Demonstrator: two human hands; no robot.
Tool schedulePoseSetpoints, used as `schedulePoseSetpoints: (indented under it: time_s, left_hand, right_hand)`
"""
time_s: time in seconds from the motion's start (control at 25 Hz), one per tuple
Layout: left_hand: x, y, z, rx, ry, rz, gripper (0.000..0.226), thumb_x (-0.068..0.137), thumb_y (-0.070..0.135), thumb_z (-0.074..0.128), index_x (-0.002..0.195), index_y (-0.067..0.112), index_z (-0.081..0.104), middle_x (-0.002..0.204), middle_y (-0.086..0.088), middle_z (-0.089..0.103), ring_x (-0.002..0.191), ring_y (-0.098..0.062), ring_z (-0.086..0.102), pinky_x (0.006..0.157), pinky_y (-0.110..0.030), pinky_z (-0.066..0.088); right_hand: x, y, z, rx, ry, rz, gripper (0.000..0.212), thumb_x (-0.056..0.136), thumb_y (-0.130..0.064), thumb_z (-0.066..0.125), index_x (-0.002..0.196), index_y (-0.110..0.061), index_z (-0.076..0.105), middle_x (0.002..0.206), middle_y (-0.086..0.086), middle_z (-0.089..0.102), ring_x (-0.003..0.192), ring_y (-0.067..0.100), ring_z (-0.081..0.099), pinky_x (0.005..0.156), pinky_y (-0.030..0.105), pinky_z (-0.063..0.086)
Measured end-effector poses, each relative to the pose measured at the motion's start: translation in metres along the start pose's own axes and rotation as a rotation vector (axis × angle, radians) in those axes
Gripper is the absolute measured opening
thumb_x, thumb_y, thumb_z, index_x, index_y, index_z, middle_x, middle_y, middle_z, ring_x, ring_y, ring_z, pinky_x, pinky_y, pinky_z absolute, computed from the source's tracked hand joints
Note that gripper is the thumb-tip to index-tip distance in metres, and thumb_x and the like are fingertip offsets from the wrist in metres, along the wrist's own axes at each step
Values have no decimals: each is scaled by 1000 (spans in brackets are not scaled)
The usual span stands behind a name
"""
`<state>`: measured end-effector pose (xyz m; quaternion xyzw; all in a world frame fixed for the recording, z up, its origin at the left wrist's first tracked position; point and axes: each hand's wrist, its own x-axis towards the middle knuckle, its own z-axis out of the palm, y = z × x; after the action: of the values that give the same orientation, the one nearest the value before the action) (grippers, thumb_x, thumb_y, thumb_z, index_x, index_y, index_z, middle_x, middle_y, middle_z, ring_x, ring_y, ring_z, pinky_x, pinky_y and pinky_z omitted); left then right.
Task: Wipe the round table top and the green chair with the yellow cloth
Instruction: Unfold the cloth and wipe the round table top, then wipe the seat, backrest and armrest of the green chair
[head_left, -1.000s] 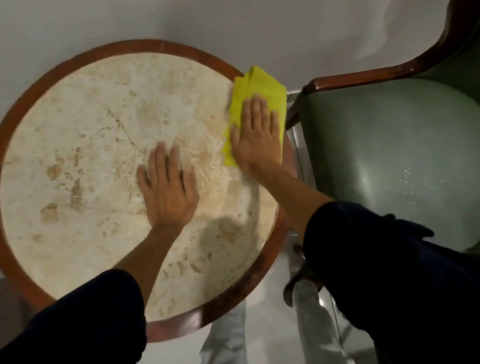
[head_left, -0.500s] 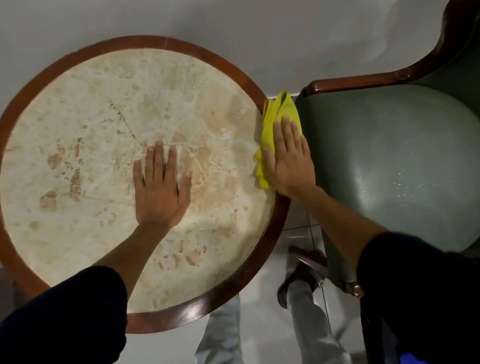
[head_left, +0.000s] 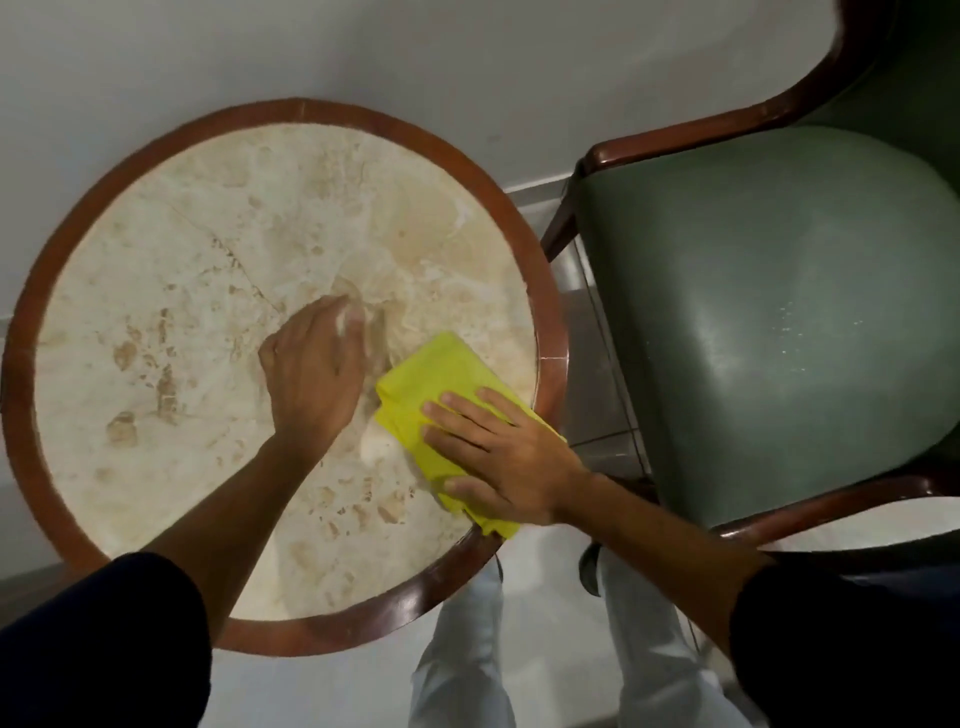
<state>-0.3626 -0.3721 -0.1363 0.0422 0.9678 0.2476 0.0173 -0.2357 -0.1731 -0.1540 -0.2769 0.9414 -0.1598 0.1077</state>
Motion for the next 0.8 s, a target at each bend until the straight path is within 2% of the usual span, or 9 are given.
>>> schedulePoseSetpoints:
  time_s: [0.08,0.16,0.24,0.36,0.48,0.56,0.6,0.72,0.8]
  left_hand:
    - [-8,24,6,119,-180,270,53,92,55,43,137,29,51,152,-8,44,141,-28,38,111,-49,31]
    - [-16,41,20,302,-375,529,68,84,67,44,144,36,41,162,-13,23,149,-32,21,114,-52,24]
    - [-16,51,24,455,-515,671,75,77,75,40,142,38,45,164,-18,11,152,-36,11,117,-57,18]
    - [-7,83,22,520,-603,785,52,69,68,60,105,31,69,158,-22,29,148,-43,21,114,-61,24]
    - [-11,141,28,314,-835,609,34,61,61,55,77,33,62,116,-6,70,124,-34,58,97,-41,46]
    - [-27,197,43,75,-933,351,28,60,57,54,79,36,52,80,5,69,87,-24,67,73,-32,48]
    - [-38,225,59,2,-944,305,28,63,54,58,84,37,50,74,5,67,79,-23,66,70,-33,48]
    - [-69,305,112,-203,-988,213,37,77,38,75,107,29,55,93,-3,71,94,-28,68,84,-41,53]
    - [-72,342,142,-228,-962,184,46,84,38,70,123,23,52,116,-8,68,112,-29,63,97,-45,49]
  right_hand:
    - [-34,11,-7,71,65,375,62,96,-57,33,146,-22,37,159,5,30,150,23,20,118,55,21]
    - [-61,9,-13,274,9,1000,77,82,-73,45,140,-23,40,156,11,30,146,28,23,116,57,24]
    - [-70,-1,-12,589,-83,1327,66,69,-76,61,111,-25,58,140,12,44,134,30,37,108,52,32]
    - [-75,6,-26,1115,180,1360,30,69,-37,80,70,-24,53,86,1,62,81,17,57,77,32,52]
    - [-112,43,-61,1275,417,1364,29,68,-17,76,72,-23,48,66,-7,50,61,11,48,55,24,42]
    - [-151,82,-94,1167,524,1417,29,63,-26,70,82,-22,48,68,-4,51,66,19,52,60,28,41]
    - [-172,104,-110,1048,518,1443,32,63,-29,68,87,-23,47,70,-3,52,69,24,54,63,30,41]
    - [-212,169,-153,545,530,1460,36,72,-26,64,101,-24,43,86,6,62,84,34,60,70,37,43]
    - [-221,203,-162,238,623,1406,47,74,-18,63,118,-20,46,113,10,62,108,34,57,89,43,42]
